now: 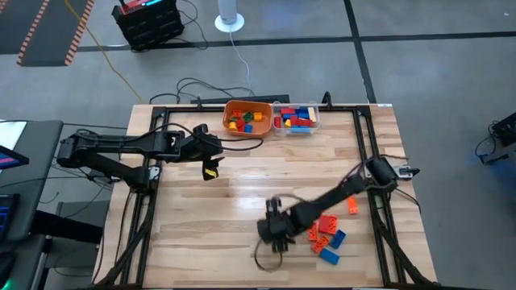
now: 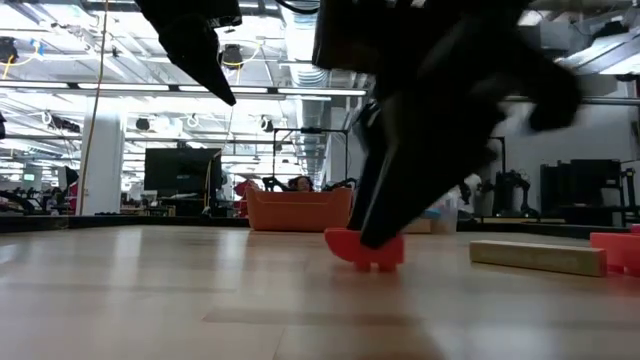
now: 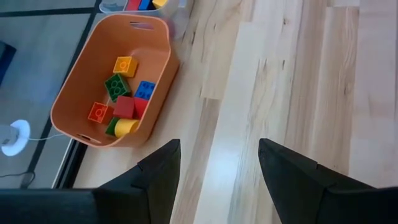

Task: Sort blocks by size
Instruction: Put the small orange game piece into the orange bin

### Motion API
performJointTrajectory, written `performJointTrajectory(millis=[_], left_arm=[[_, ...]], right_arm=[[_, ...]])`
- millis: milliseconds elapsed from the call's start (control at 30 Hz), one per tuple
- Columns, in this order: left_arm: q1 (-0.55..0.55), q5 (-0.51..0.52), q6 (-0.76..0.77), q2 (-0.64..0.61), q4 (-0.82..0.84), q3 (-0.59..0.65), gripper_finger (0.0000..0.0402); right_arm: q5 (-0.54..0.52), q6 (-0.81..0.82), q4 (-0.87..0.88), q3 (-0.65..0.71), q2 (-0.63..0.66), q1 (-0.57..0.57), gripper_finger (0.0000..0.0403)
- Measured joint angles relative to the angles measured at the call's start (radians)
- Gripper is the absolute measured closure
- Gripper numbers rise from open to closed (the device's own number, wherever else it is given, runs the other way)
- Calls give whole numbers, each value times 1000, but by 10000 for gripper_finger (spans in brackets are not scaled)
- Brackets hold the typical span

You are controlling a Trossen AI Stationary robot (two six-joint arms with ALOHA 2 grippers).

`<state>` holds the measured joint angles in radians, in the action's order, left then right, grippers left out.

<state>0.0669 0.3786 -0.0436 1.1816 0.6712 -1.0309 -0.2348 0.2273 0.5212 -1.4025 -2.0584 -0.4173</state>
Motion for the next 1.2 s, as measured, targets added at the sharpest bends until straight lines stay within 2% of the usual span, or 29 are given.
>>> performJointTrajectory(millis=[233,433,600,700,900,1067,1200], left_arm=[[0,0,-46,0,-12,5,190],[0,-9,-76,0,-99,92,190],[-12,-190,-101,0,-300,192,190],[-41,-236,-126,0,-428,250,190],[-102,-241,-114,32,-643,307,190],[-147,-229,-84,172,-766,310,190],[-157,-238,-49,291,-917,310,190]], right_arm=[[6,-200,22,5,89,149,208],[2,-245,27,2,185,198,206],[-9,-234,163,10,198,217,195],[-41,-220,164,99,236,217,192],[-43,-160,-71,384,396,254,193],[-100,-127,-353,601,548,294,193],[-174,-103,-629,754,622,319,193]])
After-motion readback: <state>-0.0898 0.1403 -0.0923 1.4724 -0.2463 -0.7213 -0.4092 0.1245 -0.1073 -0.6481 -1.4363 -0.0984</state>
